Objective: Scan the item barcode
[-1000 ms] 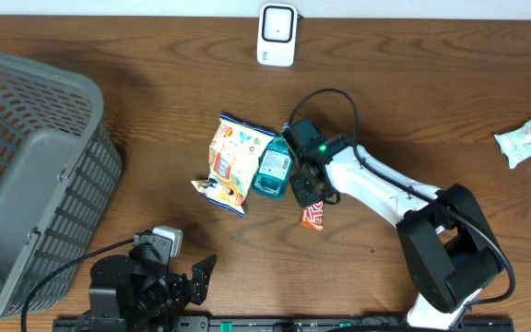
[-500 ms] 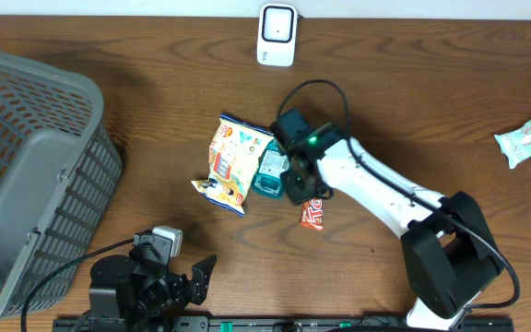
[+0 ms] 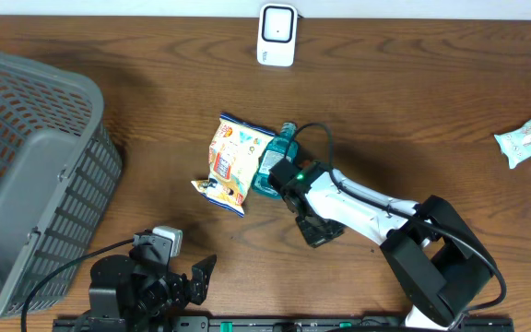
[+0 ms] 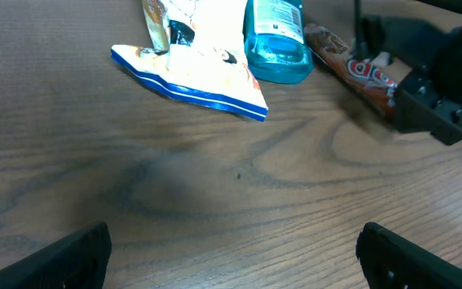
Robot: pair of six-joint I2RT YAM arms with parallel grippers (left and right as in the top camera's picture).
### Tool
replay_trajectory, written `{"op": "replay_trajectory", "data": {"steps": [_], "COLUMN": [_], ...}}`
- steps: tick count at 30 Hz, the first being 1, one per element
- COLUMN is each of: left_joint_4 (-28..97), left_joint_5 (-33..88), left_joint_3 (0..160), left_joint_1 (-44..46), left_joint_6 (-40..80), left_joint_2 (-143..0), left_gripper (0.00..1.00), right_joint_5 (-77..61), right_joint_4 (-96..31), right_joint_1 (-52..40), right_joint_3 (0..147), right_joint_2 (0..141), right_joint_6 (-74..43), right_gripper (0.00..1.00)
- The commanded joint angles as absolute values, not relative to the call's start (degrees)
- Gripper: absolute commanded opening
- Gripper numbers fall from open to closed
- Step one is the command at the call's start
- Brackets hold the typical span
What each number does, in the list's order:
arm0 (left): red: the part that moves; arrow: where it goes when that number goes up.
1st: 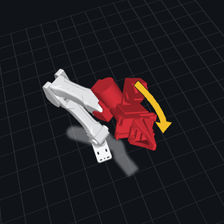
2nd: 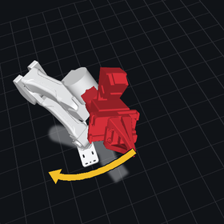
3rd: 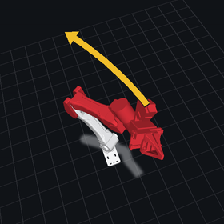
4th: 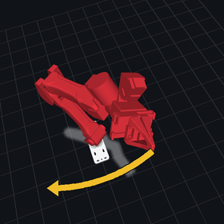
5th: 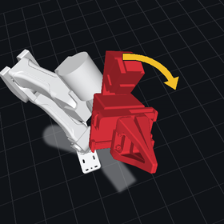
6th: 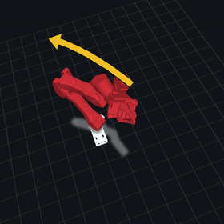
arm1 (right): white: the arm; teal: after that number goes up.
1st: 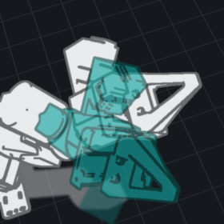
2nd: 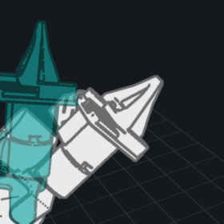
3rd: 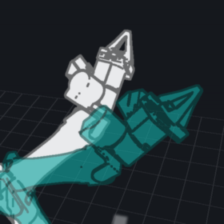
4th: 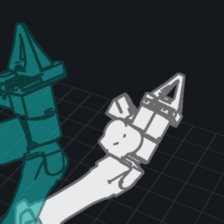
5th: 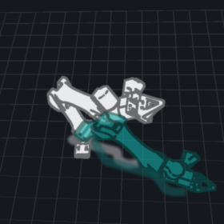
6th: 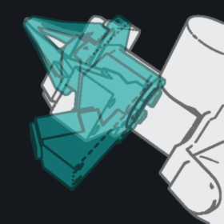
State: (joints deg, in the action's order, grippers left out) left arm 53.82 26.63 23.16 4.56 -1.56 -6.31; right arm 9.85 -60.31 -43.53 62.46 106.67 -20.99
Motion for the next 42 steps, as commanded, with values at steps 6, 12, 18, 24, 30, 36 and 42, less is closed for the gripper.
{"op": "replay_trajectory", "data": {"steps": [6,12,18,24,30,36,42], "left_joint_4": [53.95,53.95,53.95,53.98,53.95,53.98,53.98], "left_joint_5": [26.35,26.35,26.35,26.35,26.35,26.35,26.35], "left_joint_3": [23.68,23.68,23.68,23.68,23.68,23.68,23.68], "left_joint_1": [4.47,4.47,4.47,4.47,4.47,4.47,4.47], "left_joint_6": [-2.13,-2.13,-2.13,-2.13,-2.13,-2.13,-2.13], "left_joint_2": [-6.07,-6.07,-6.07,-6.07,-6.07,-6.07,-6.07], "left_gripper": [0.98,0.98,0.98,0.98,0.98,0.98,0.98], "right_joint_5": [23.92,23.59,19.86,19.59,22.35,22.15,16.99], "right_joint_4": [-62.22,-62.19,-54.74,-45.32,-37.52,-32.27,-32.77], "right_joint_1": [-43.07,-43.09,-43.11,-43.16,-42.15,-40.42,-38.96], "right_joint_3": [65.67,71.77,71.20,67.02,62.72,56.86,51.86], "right_joint_2": [105.62,105.62,105.69,105.78,105.86,106.21,106.30], "right_joint_6": [-27.31,-23.44,-18.17,-13.56,-12.23,-11.05,-9.06], "right_gripper": [0.02,0.39,0.66,0.66,0.63,0.52,0.37]}}
